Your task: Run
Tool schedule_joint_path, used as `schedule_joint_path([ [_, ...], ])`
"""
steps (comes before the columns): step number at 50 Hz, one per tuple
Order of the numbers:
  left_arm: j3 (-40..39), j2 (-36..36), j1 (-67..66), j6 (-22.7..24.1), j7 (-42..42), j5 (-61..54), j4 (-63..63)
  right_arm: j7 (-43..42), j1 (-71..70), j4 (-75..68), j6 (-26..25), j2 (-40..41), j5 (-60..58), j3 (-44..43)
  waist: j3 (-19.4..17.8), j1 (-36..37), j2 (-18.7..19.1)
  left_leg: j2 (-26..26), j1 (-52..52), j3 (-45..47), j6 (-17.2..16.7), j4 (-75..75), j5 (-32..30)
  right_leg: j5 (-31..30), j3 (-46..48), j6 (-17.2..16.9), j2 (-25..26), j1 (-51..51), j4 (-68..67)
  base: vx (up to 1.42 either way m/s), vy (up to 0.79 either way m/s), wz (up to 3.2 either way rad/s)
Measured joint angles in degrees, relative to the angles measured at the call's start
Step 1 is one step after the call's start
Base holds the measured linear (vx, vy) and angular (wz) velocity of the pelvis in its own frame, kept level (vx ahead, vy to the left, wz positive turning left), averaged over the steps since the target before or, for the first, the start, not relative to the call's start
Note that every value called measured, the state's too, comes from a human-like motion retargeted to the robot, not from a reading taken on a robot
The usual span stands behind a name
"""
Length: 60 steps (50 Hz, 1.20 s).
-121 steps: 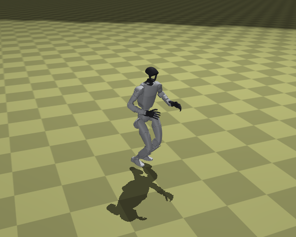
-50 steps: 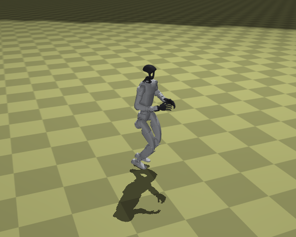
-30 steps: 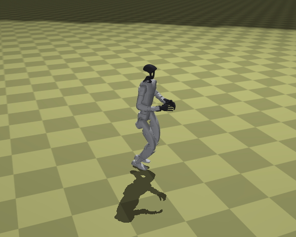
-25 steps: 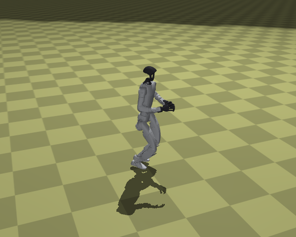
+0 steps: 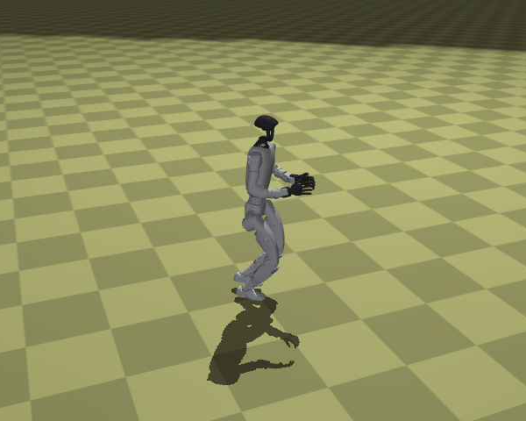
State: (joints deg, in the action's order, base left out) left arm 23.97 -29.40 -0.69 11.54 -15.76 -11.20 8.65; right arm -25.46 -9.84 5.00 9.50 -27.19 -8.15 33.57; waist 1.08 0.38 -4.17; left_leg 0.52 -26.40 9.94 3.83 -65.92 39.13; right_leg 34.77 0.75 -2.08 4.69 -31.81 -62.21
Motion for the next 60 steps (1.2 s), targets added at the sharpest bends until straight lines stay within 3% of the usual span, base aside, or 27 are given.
schedule_joint_path([
  [5, 0.59, 0.68, 1.65, -0.20, 1.22, -2.41, 1.60, -0.70, -0.58, 0.13, -0.96, -0.58, -0.38, -0.66, -1.62, 0.90, 0.59, -4.62, -3.78, 0.99, 3.17, -13.52, 8.64, 7.97, 0.17, 2.84, 2.05, -1.66, -4.57, -0.02, -0.02, 0.08],
  [9, 0.29, 1.19, 3.94, -0.49, 2.71, -4.34, 1.64, -1.02, -3.09, -0.58, -1.44, -0.86, 0.31, -1.78, -3.42, 0.42, 0.33, -4.58, -7.38, 1.38, 4.79, -14.64, 10.87, 11.47, 0.40, 3.59, 1.25, -3.31, -5.59, -0.06, 0.00, 0.39],
  [16, 0.43, 1.97, 1.70, 0.28, 4.43, -7.43, 0.67, -0.35, -1.64, -1.91, -0.49, 0.03, 1.86, -2.47, -1.45, -0.44, -0.63, -0.26, -8.01, 2.98, 4.44, -2.49, 10.87, 10.65, 0.36, 2.55, -2.42, -4.25, -2.34, -0.01, 0.03, 0.33],
  [28, 0.59, 1.48, 0.79, 1.31, 4.58, -4.57, 0.16, -1.20, -1.88, -1.23, 1.03, -0.63, 0.41, -2.86, -0.48, -3.87, -3.20, 6.83, -6.05, 4.14, 7.24, 8.96, 10.87, 12.21, -0.14, 2.05, -8.29, -7.25, -4.61, -0.02, 0.02, 0.35],
  [40, 0.58, 0.53, 0.49, 2.10, 3.08, -1.27, -1.66, 0.86, -1.03, -3.81, 2.03, -0.11, 1.23, -1.46, -0.83, -2.12, -1.85, 6.82, -2.65, 1.21, 5.39, 15.27, 7.40, 7.96, 0.27, 1.01, -6.32, -3.32, 2.24, 0.00, 0.00, 0.00],
  [60, -1.38, 3.00, -0.36, 0.83, 9.51, -5.70, -6.33, 6.17, 0.03, -8.30, 1.95, 0.32, 4.31, -1.90, -4.10, -0.13, -2.92, 9.56, 0.39, -2.98, 5.01, 13.11, 8.41, 10.73, 0.30, 0.84, -6.95, 1.03, 0.05, 0.00, 0.00, 0.12],
])
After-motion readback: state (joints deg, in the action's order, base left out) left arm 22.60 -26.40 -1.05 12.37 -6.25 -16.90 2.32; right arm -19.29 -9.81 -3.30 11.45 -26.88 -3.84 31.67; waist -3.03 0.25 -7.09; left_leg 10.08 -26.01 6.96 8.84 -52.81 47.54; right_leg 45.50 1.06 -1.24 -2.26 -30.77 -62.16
